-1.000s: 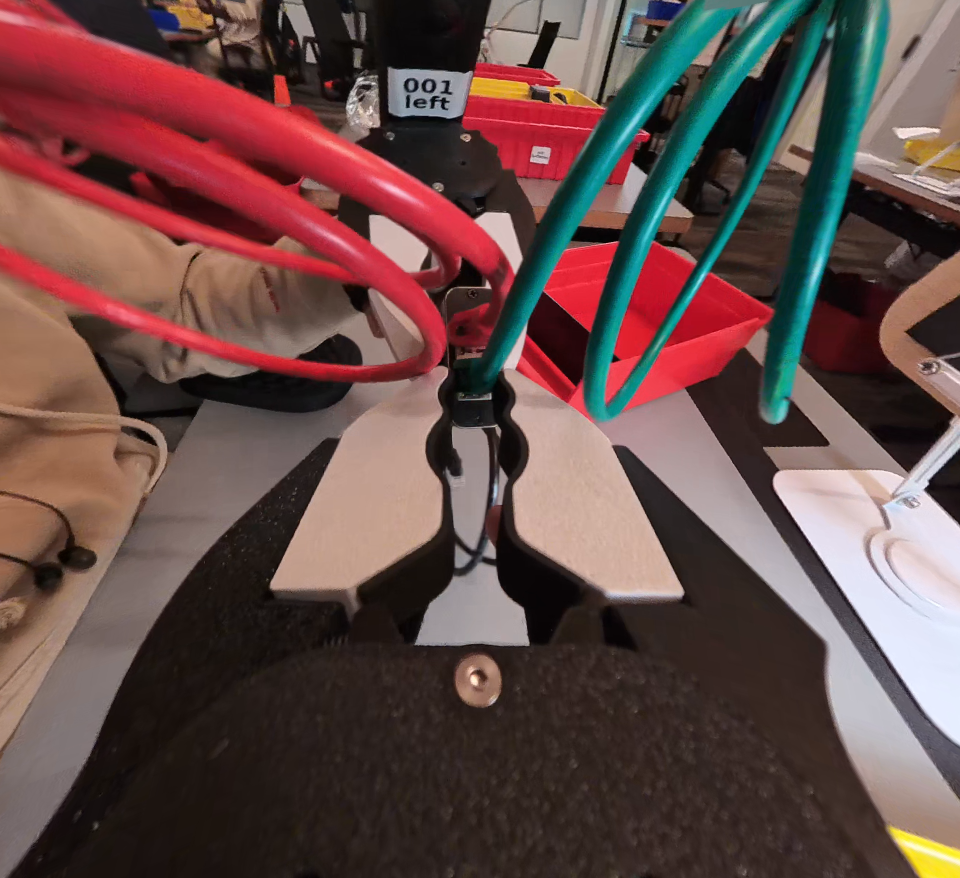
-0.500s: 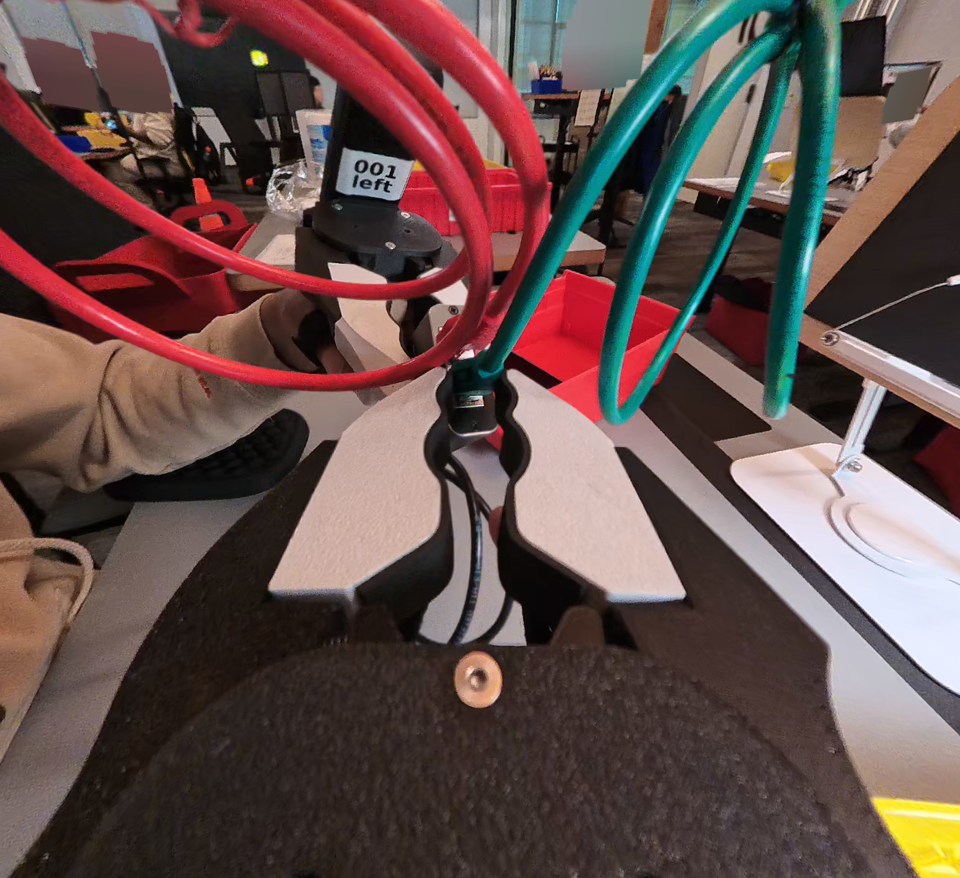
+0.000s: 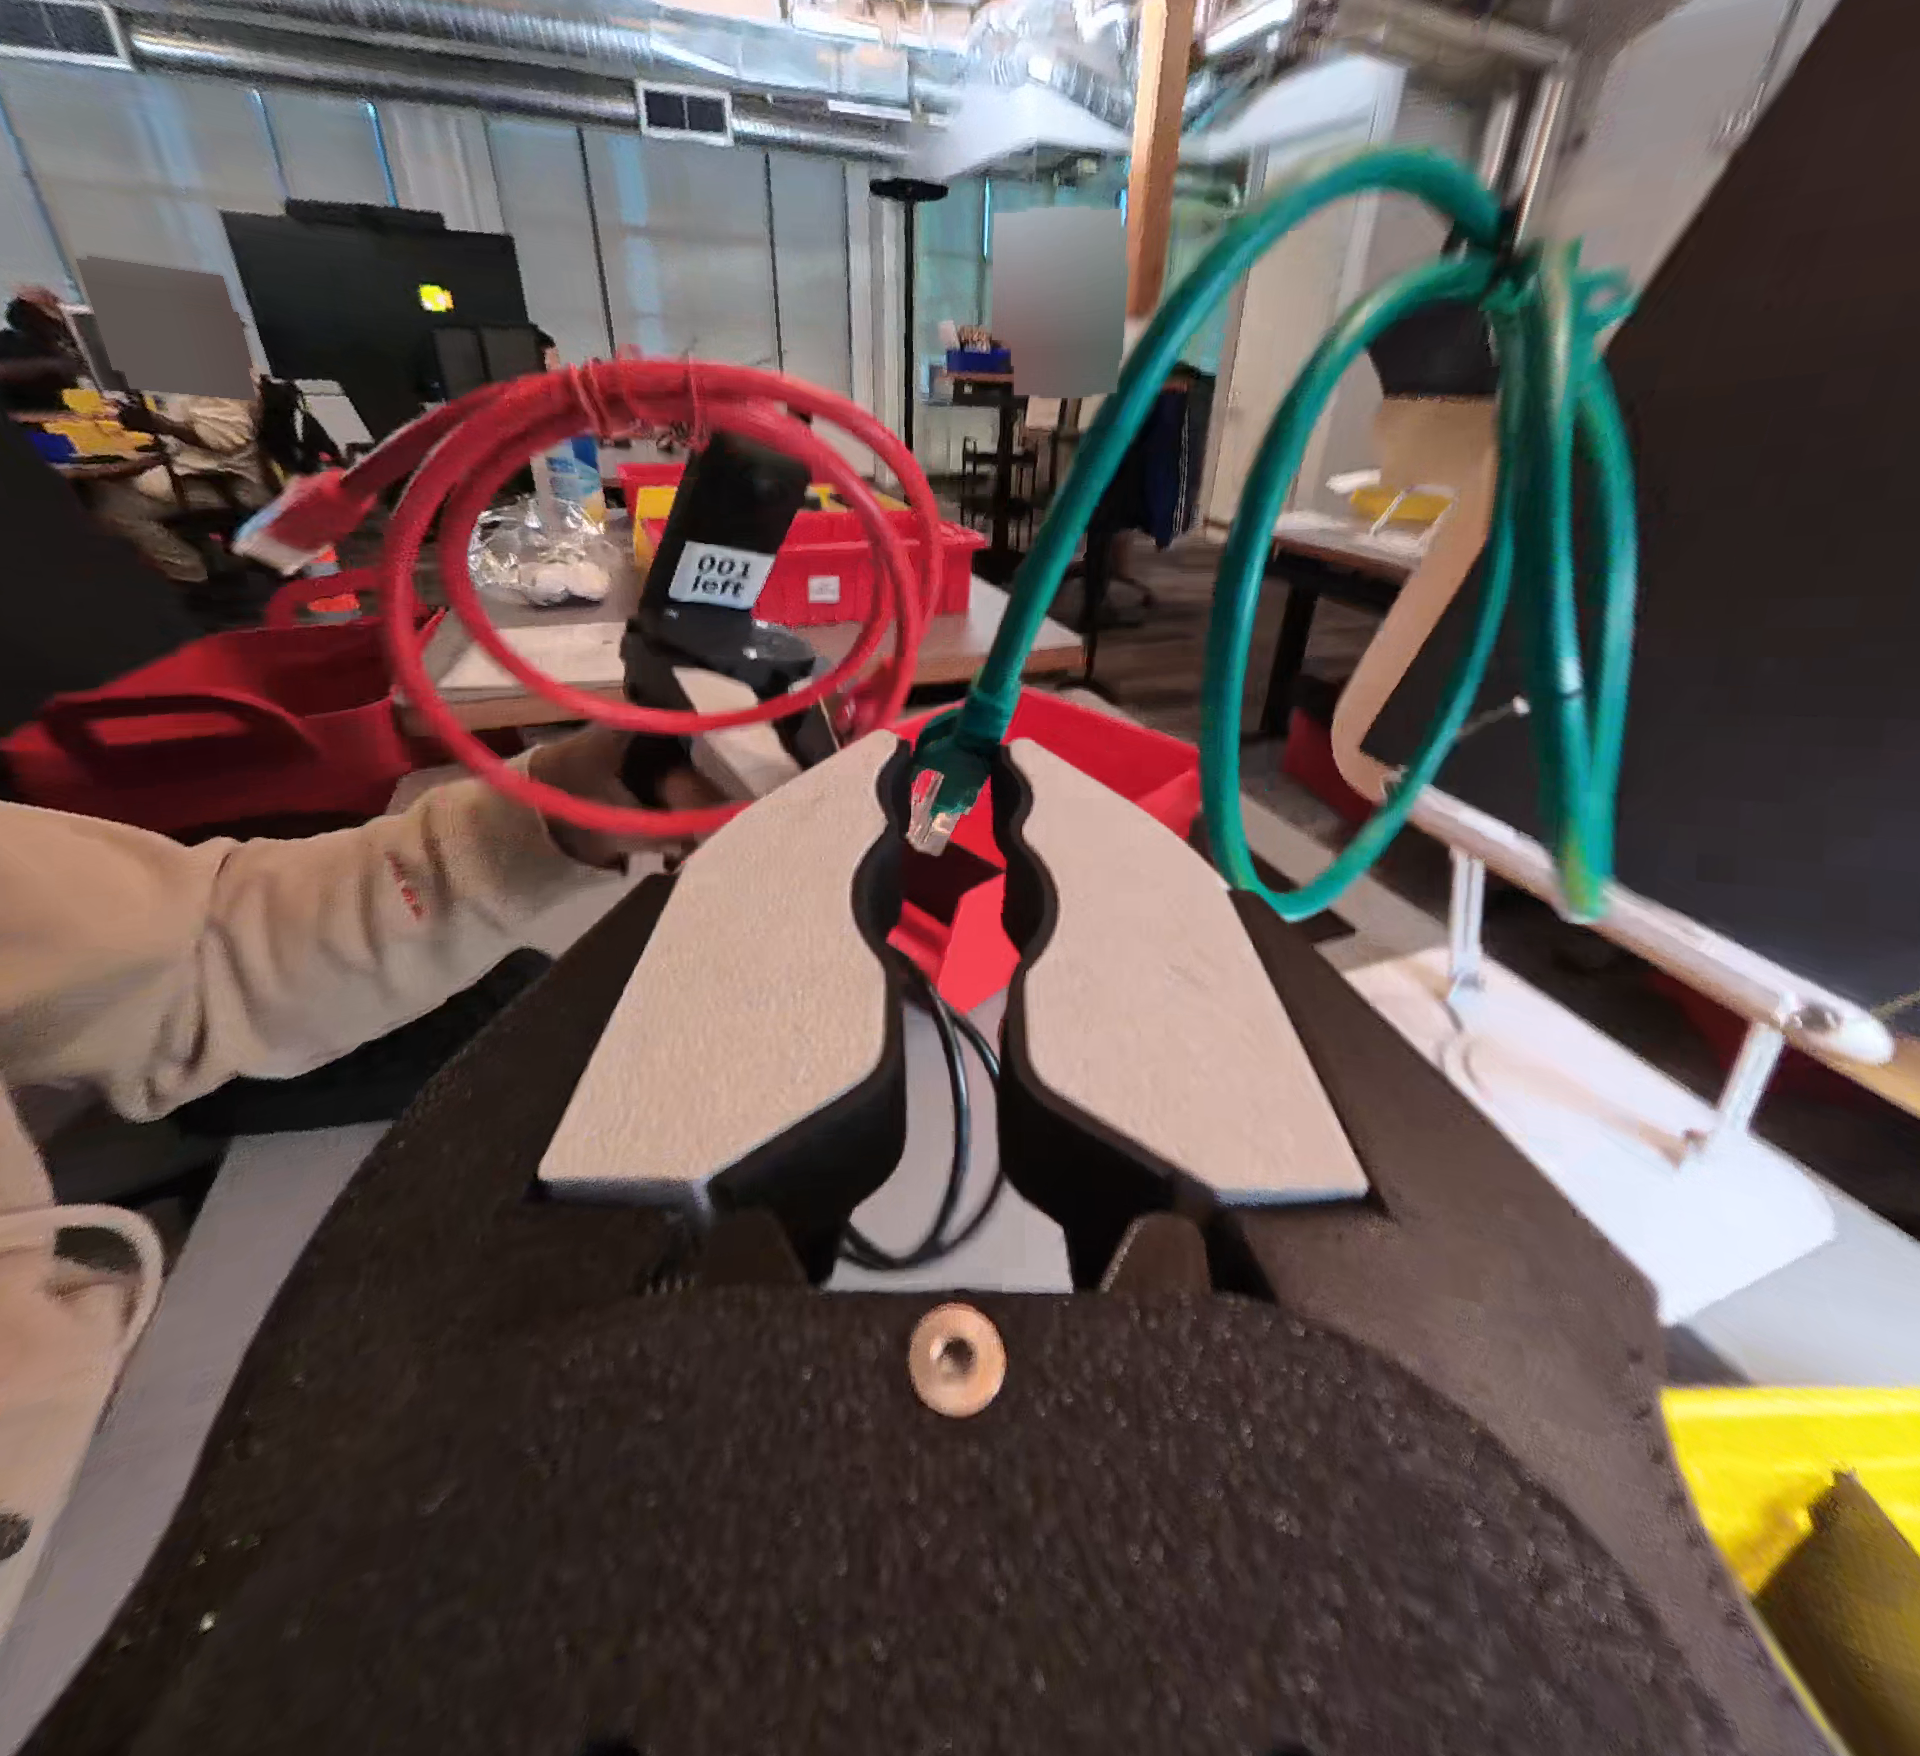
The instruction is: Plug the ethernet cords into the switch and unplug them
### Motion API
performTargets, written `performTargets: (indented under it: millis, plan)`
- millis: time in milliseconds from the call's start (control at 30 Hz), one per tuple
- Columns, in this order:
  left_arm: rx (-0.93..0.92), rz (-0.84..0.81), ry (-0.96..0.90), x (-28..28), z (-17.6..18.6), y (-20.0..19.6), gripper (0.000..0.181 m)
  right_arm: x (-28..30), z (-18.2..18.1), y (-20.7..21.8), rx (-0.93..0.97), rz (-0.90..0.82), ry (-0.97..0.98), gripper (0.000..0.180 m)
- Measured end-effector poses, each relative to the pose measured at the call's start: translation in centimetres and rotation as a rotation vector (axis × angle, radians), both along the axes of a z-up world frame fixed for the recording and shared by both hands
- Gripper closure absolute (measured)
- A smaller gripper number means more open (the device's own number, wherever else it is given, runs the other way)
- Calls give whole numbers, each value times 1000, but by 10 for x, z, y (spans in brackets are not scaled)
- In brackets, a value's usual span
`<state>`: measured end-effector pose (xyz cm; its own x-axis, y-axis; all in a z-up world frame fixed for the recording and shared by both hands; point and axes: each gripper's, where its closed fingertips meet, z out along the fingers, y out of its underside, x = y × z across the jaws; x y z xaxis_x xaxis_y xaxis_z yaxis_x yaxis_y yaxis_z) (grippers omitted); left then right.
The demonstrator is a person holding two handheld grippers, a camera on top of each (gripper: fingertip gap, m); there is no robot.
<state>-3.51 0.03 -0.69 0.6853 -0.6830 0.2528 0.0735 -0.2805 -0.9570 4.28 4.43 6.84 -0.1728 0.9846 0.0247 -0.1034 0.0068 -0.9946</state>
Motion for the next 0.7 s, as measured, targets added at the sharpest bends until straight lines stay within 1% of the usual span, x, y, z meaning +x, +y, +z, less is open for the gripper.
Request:
performTargets:
  millis: [100, 167, 233, 333, 467, 567, 700]
  plan:
    - [-6, -11, -137, -12, 13, -3, 156, 15, -10, 28, -30, -58, -99, 166]
    - [-27, -20, -204, -17, 16, -2, 156, 27, -18, 51, -43, -130, -146, 167]
    - [-53, -36, -277, -19, 17, -2, 156, 39, -27, 68, -76, -157, -198, 168]
    - [-76, -41, -330, -24, 15, 1, 156, 53, -39, 88, -73, -205, -251, 171]
    - [-87, -39, -326, -25, 11, 3, 156, 63, -33, 96, -58, -233, -218, 171]
    - [-89, -42, -318, -24, 10, 3, 156, 68, -14, 88, -27, -211, -132, 171]
    - [-96, -51, -316, -22, 9, 3, 156, 81, 10, 90, 29, -286, -10, 171]
